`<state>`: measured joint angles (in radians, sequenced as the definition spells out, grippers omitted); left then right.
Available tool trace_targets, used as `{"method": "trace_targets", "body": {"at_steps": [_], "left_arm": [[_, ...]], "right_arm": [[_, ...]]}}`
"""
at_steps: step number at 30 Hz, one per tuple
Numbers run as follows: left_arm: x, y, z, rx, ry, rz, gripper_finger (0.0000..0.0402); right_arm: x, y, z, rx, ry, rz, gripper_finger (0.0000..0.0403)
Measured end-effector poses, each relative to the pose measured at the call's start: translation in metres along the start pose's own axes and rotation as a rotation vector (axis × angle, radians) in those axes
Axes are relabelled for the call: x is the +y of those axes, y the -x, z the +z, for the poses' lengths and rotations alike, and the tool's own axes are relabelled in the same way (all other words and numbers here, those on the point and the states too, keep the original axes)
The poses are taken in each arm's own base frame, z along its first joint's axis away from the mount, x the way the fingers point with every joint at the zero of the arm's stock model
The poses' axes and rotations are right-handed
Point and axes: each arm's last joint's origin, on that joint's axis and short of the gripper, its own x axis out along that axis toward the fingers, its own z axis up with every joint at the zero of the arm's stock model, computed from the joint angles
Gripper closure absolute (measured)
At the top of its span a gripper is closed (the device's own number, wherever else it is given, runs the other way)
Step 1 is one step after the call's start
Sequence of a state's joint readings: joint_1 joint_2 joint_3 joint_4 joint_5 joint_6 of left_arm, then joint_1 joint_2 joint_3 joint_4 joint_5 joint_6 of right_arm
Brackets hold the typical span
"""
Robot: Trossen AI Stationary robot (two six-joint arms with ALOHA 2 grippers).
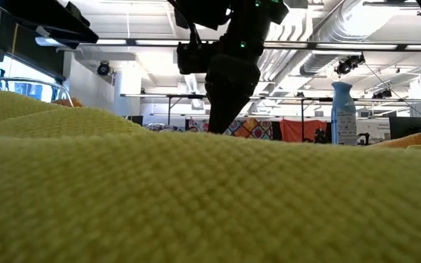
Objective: Sort microfiber towel by color & place in baskets
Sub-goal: Put the yellow microfiber towel into the top transparent bin
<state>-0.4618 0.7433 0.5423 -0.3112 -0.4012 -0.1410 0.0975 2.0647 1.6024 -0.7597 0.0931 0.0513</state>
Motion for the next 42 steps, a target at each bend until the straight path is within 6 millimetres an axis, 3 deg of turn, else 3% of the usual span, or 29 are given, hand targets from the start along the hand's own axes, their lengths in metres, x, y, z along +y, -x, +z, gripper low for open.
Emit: {"method": "trace_targets", "body": {"at_steps": [5, 9, 14, 23, 28, 34, 39, 42], "left_arm": [[0.000, 0.000, -0.006, 0.067, -0.034, -0.039, 0.0275], [0.009, 0.001, -0.010, 0.117, -0.013, 0.008, 0.0275], [0.022, 0.008, -0.015, 0.245, 0.062, 0.042, 0.0275], [0.023, 0.009, -0.014, 0.232, 0.073, 0.020, 0.0275], [0.023, 0.009, -0.014, 0.234, 0.070, 0.019, 0.0275], [0.023, 0.009, -0.014, 0.233, 0.071, 0.019, 0.0275], [0.023, 0.009, -0.014, 0.234, 0.070, 0.019, 0.0275], [0.023, 0.009, -0.014, 0.233, 0.071, 0.020, 0.0275]], "right_arm": [[0.000, 0.000, 0.000, 0.000, -0.023, -0.004, 0.0391], [-0.002, 0.005, -0.001, 0.002, -0.043, -0.050, 0.0386], [-0.008, 0.028, -0.001, 0.030, -0.073, -0.133, 0.0397], [-0.022, 0.106, 0.023, -0.151, -0.098, -0.284, 0.0401], [-0.053, 0.147, 0.046, -0.320, -0.114, -0.428, 0.0402], [-0.103, 0.187, 0.072, -0.631, -0.136, -0.407, 0.0402], [-0.138, 0.198, 0.083, -0.842, -0.164, -0.395, 0.0402], [-0.154, 0.195, 0.087, -0.908, -0.164, -0.392, 0.0403]]}}
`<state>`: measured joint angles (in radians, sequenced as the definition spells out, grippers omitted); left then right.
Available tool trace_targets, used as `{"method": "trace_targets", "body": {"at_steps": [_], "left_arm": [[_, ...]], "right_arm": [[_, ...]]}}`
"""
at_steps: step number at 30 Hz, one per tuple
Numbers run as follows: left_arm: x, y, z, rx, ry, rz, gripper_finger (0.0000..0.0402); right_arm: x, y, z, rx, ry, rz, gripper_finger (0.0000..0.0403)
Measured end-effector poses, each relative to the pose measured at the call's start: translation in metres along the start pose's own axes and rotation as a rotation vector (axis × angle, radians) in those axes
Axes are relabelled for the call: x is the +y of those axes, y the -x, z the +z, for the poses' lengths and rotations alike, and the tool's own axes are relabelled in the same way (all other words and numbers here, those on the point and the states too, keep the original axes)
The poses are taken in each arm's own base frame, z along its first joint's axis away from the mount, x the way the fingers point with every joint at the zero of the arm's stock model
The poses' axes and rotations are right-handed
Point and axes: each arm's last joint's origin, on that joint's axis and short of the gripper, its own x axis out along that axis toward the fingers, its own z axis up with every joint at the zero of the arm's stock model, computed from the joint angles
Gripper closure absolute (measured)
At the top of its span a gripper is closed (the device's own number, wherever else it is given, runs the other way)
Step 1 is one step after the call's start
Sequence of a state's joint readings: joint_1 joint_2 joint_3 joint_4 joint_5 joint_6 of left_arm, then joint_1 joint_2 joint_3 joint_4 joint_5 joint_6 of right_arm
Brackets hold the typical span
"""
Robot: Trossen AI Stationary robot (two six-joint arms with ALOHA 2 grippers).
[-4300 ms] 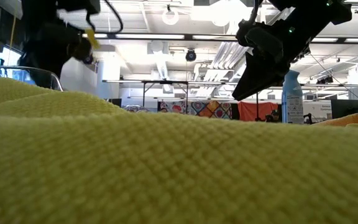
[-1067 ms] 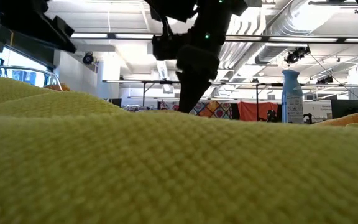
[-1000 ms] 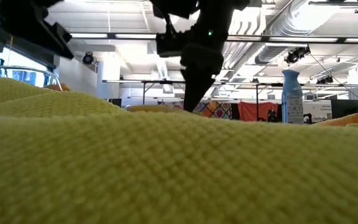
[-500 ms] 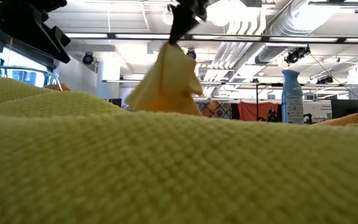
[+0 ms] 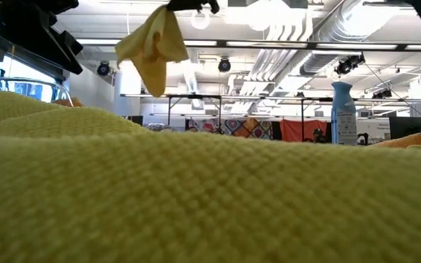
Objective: Sort microfiber towel by color & place in baskets
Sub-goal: Put the yellow microfiber towel into the top transparent bin
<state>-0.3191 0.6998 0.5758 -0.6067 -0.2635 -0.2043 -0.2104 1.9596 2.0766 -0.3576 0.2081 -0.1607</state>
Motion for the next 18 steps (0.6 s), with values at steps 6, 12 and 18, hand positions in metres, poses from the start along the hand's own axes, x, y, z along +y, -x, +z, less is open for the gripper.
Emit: {"method": "trace_targets", "body": {"at_steps": [6, 12, 18], "left_arm": [[0.000, 0.000, 0.000, -0.001, 0.000, 0.002, 0.0275], [0.000, 0.000, 0.000, -0.003, 0.001, 0.008, 0.0275], [0.000, 0.000, 0.001, -0.009, -0.003, 0.016, 0.0275]], "right_arm": [[-0.015, -0.027, -0.015, -0.034, -0.042, 0.038, 0.0403], [-0.016, -0.052, -0.030, -0.086, -0.056, 0.088, 0.0403], [-0.019, -0.072, -0.040, -0.165, -0.062, 0.119, 0.0403]]}}
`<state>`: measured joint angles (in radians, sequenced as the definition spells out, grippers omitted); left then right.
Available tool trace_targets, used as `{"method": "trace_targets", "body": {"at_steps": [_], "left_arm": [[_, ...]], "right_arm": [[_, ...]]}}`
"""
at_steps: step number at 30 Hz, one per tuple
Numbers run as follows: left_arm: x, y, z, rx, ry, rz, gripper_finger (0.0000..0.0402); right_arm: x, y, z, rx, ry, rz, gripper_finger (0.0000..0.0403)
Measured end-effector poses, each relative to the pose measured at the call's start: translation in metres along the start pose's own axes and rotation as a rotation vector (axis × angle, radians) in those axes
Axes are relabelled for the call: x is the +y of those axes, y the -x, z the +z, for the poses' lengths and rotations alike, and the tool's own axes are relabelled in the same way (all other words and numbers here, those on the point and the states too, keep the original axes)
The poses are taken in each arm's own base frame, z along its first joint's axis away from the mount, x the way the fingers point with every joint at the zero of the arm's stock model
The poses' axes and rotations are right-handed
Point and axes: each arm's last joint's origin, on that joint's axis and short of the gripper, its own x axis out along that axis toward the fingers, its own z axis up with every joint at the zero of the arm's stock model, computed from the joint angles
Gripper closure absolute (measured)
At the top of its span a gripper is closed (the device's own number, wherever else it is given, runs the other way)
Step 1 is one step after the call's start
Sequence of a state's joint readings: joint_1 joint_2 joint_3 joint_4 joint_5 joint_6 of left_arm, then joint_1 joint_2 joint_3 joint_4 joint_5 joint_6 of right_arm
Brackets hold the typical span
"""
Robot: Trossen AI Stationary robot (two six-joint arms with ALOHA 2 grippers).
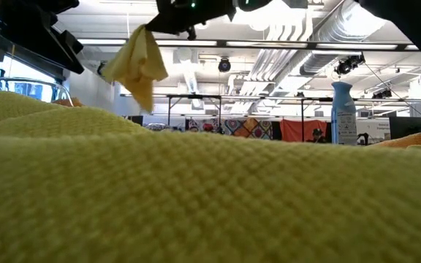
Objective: Sort microfiber towel by color & place in baskets
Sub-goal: Put the yellow microfiber towel into the top transparent bin
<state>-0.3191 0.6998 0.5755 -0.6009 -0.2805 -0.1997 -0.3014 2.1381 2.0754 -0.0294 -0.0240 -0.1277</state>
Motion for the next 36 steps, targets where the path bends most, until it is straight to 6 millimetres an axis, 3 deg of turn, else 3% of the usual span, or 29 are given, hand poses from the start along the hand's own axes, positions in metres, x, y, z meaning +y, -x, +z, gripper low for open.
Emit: {"method": "trace_targets", "body": {"at_steps": [6, 11, 19, 27, 32, 36], "left_arm": [[0.001, 0.000, 0.000, -0.005, 0.002, 0.028, 0.0275], [0.001, 0.000, 0.000, -0.003, 0.002, 0.029, 0.0275], [0.001, 0.000, 0.000, -0.002, 0.001, 0.028, 0.0275], [0.001, 0.000, 0.000, -0.002, 0.001, 0.027, 0.0275], [0.001, 0.000, 0.000, -0.004, 0.027, 0.024, 0.0275], [0.001, 0.000, 0.000, -0.006, 0.045, 0.024, 0.0275]], "right_arm": [[-0.003, -0.028, -0.034, -0.039, -0.025, 0.007, 0.0403], [-0.013, -0.050, -0.080, 0.039, -0.069, -0.117, 0.0403], [-0.017, -0.068, -0.137, 0.190, -0.188, -0.121, 0.0403], [-0.005, -0.063, -0.160, 0.411, -0.198, -0.089, 0.0391], [-0.004, -0.056, -0.161, 0.512, -0.200, -0.067, 0.0329], [-0.005, -0.047, -0.144, 0.522, -0.214, -0.043, 0.0265]]}}
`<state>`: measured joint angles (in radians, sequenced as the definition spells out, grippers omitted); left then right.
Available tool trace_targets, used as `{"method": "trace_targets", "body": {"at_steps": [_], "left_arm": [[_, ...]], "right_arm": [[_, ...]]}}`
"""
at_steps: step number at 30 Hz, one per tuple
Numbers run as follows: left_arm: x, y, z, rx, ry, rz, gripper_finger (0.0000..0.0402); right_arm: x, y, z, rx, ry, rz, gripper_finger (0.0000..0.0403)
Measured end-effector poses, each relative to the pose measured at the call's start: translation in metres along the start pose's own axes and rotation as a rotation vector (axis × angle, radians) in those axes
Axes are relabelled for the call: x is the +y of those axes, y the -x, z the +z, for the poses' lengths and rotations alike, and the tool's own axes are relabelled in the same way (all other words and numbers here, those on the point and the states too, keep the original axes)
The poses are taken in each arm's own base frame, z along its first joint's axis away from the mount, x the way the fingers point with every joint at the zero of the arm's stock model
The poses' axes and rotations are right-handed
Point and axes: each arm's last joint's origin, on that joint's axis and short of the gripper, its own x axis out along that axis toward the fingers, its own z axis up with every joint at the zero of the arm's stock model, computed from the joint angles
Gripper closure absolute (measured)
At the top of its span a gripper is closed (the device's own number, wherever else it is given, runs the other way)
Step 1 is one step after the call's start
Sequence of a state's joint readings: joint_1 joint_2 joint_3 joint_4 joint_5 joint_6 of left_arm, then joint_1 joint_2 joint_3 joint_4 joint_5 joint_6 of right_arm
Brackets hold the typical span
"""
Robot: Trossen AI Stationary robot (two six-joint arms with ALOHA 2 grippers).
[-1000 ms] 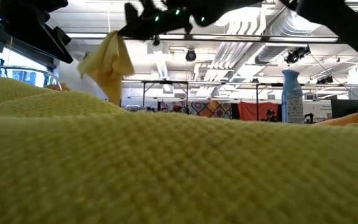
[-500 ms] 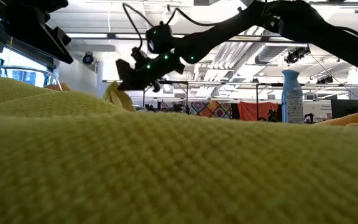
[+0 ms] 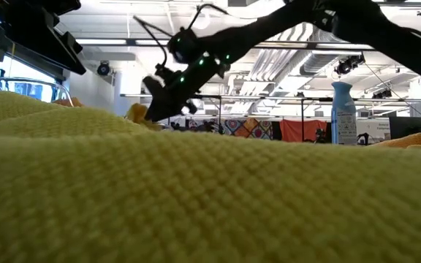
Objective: Sort microfiber towel by color & place in baskets
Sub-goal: Put the yellow microfiber towel into the top transparent bin
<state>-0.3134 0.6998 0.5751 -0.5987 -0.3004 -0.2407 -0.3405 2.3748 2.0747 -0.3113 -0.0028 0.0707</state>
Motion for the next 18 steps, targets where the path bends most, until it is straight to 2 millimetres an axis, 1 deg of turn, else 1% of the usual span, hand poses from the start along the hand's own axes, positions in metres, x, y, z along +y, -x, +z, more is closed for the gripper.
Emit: {"method": "trace_targets", "body": {"at_steps": [3, 6, 8, 11, 14, 16, 18], "left_arm": [[0.000, 0.000, 0.001, -0.010, -0.016, -0.002, 0.0275], [-0.001, 0.000, 0.004, -0.037, -0.021, -0.008, 0.0275], [-0.001, 0.000, 0.005, -0.052, -0.016, -0.011, 0.0275], [-0.002, 0.000, 0.009, -0.089, -0.004, -0.020, 0.0275], [-0.003, 0.001, 0.012, -0.119, 0.005, -0.027, 0.0275], [-0.003, 0.001, 0.014, -0.139, 0.011, -0.031, 0.0275], [-0.003, 0.001, 0.015, -0.147, 0.013, -0.032, 0.0275]], "right_arm": [[0.001, 0.016, 0.007, 0.038, 0.034, 0.000, 0.0223], [0.001, 0.040, 0.016, 0.085, 0.046, -0.002, 0.0194], [0.002, 0.056, 0.022, 0.110, 0.039, -0.004, 0.0184], [0.004, 0.072, 0.020, 0.178, 0.046, -0.004, 0.0183], [0.007, 0.077, 0.003, 0.235, 0.055, -0.001, 0.0199], [0.009, 0.081, -0.014, 0.250, 0.049, 0.002, 0.0215], [0.011, 0.089, -0.035, 0.238, 0.027, 0.008, 0.0232]]}}
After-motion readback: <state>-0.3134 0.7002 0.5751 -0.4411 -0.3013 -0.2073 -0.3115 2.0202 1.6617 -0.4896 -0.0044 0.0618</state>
